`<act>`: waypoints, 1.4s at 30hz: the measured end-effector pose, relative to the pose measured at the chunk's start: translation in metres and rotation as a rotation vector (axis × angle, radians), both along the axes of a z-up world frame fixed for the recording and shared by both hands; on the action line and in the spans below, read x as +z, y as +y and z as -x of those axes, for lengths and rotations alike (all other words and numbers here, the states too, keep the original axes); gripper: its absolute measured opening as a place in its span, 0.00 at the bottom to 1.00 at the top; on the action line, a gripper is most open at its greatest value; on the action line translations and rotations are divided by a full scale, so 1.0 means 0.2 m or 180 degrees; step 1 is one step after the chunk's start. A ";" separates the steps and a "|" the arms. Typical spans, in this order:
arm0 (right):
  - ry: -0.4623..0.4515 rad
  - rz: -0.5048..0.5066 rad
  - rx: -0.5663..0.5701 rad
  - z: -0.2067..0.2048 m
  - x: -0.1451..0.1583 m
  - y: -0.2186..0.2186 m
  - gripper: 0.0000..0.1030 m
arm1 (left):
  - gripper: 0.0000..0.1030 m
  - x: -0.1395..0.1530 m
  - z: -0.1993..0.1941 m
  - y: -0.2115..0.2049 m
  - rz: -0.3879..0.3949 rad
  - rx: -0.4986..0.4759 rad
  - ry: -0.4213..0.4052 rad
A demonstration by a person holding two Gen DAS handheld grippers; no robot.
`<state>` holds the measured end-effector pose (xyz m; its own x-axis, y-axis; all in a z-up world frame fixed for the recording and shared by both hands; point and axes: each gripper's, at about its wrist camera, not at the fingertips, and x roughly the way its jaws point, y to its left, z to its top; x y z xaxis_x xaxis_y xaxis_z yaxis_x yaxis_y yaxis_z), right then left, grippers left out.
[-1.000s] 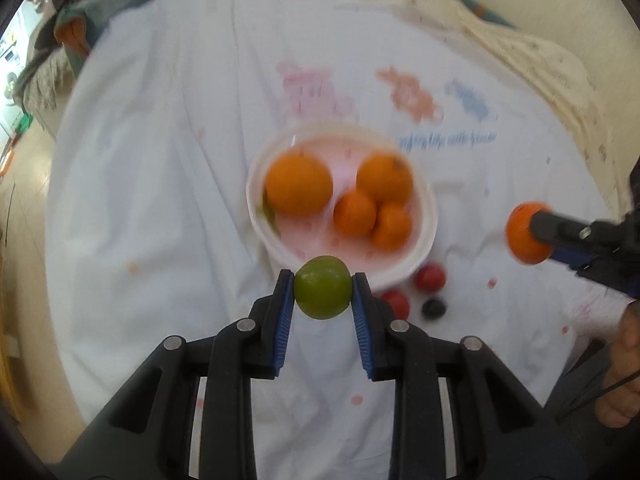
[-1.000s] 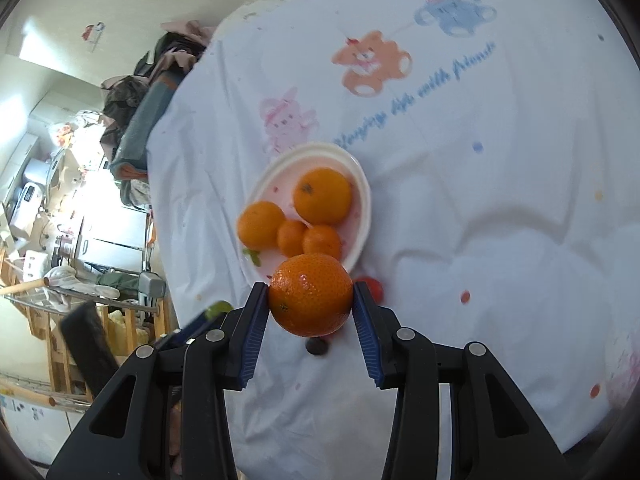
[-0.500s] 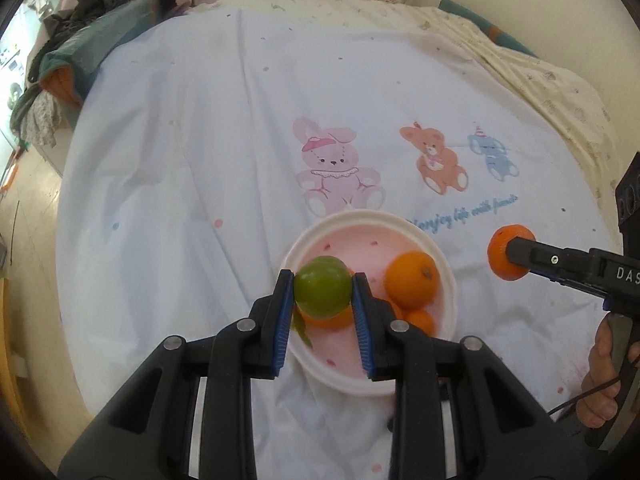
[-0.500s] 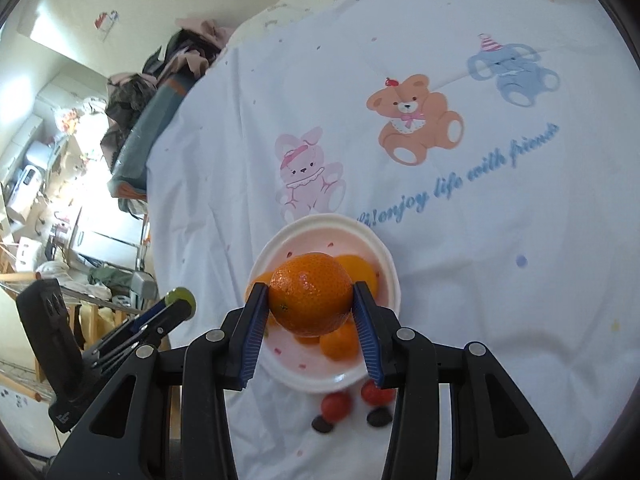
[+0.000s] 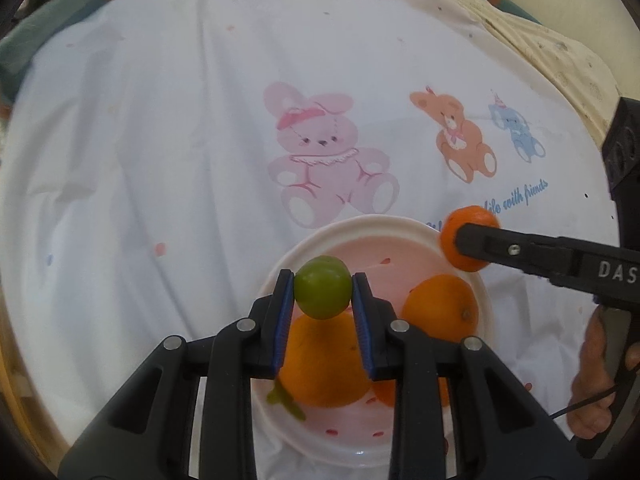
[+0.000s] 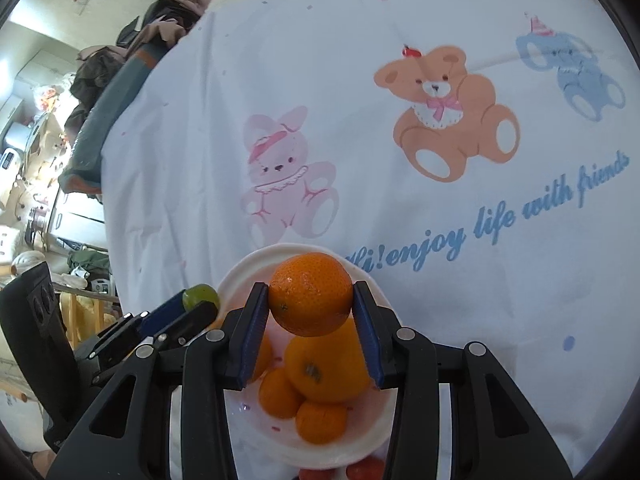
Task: Organize fruits
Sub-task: 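Lower the green lime onto the plate with the left tool while the right tool sets its tangerine down, then open both tools and lift them away from the plate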
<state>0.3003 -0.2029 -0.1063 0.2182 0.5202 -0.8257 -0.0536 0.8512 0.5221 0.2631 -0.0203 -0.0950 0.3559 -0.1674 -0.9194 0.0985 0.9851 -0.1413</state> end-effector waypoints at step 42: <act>-0.0425 -0.0036 -0.0046 0.24 0.30 -0.10 0.83 | 0.80 0.32 0.28 0.06 -0.0045 0.0345 -0.0547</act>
<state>0.2532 -0.2225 -0.0469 0.3333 0.5254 -0.7829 -0.1109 0.8464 0.5208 0.2073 -0.0090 -0.0302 0.5229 -0.1071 -0.8456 0.0134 0.9930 -0.1175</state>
